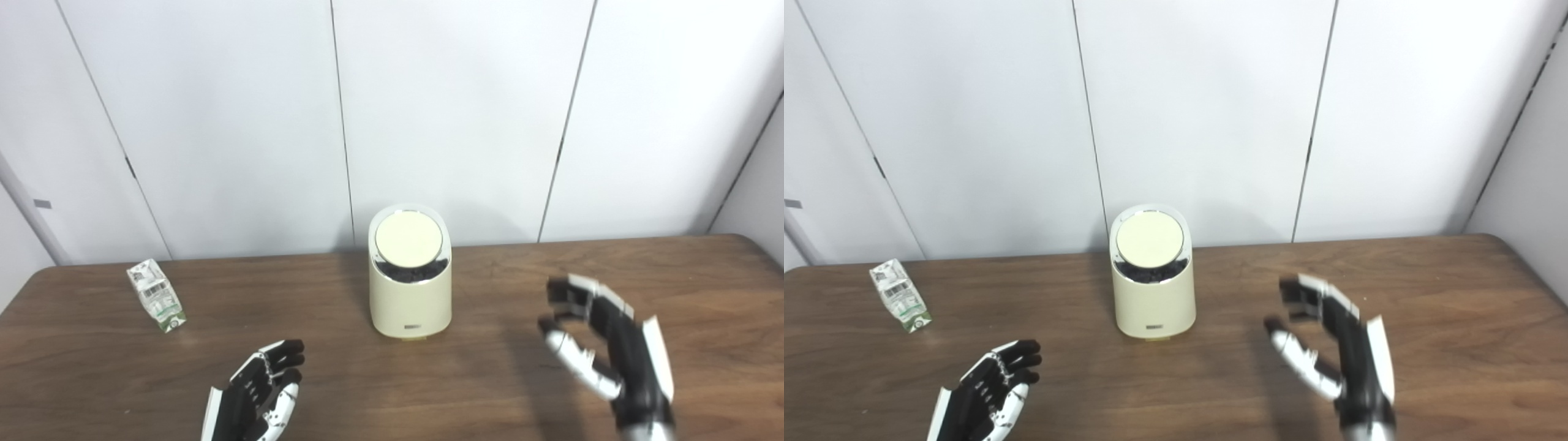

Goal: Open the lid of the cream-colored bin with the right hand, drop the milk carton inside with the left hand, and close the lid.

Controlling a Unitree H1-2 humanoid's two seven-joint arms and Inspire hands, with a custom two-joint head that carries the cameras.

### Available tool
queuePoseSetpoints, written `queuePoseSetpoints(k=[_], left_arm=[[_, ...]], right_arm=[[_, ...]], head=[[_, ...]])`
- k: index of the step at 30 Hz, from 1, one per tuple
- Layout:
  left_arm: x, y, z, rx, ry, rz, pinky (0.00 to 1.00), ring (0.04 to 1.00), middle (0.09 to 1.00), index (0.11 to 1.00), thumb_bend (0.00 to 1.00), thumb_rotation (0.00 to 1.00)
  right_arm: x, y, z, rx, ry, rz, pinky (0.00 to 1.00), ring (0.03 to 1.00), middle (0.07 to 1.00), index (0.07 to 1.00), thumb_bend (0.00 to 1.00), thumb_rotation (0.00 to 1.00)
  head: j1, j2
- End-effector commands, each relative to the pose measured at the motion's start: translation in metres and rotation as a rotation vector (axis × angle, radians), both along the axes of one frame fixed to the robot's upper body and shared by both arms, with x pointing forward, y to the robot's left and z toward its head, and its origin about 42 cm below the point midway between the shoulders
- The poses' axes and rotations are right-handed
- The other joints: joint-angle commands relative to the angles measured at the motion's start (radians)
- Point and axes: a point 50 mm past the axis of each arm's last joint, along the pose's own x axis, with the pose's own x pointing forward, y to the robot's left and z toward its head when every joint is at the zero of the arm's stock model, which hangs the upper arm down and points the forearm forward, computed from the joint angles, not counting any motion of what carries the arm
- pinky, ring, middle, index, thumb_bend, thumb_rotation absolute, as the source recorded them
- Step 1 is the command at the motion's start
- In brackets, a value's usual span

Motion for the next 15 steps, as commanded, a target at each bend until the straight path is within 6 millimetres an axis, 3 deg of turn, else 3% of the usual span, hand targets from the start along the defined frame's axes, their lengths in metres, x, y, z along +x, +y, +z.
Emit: queuePoseSetpoints(k=[1, 5, 7, 10, 15], left_arm=[[0.007, -0.004, 0.006, 0.003, -0.064, -0.005, 0.66, 0.737, 0.759, 0.734, 0.22, 0.25], [0.009, -0.006, 0.004, 0.018, -0.055, -0.005, 0.66, 0.735, 0.755, 0.734, 0.22, 0.26], [0.010, -0.006, 0.003, 0.012, -0.058, -0.007, 0.65, 0.733, 0.753, 0.733, 0.21, 0.25], [0.012, -0.007, 0.001, 0.007, -0.060, -0.006, 0.65, 0.731, 0.753, 0.732, 0.20, 0.19], [0.011, -0.009, 0.000, 0.016, -0.057, 0.000, 0.65, 0.732, 0.752, 0.730, 0.21, 0.22]], right_arm=[[0.012, 0.004, 0.031, -0.026, -0.093, 0.028, 0.65, 0.755, 0.776, 0.757, 0.45, 0.48], [0.042, 0.011, 0.053, -0.120, -0.106, 0.005, 0.68, 0.780, 0.794, 0.779, 0.54, 0.50], [0.057, 0.018, 0.059, -0.196, -0.085, -0.011, 0.59, 0.731, 0.811, 0.801, 0.59, 0.52], [0.076, 0.030, 0.067, -0.299, -0.046, -0.023, 0.70, 0.829, 0.888, 0.890, 0.66, 0.54], [0.106, 0.050, 0.079, -0.416, -0.019, -0.047, 0.75, 0.883, 0.937, 0.918, 0.73, 0.51]], head=[[0.000, -0.002], [-0.003, -0.013], [-0.011, -0.021], [-0.013, -0.024], [-0.011, -0.026]])
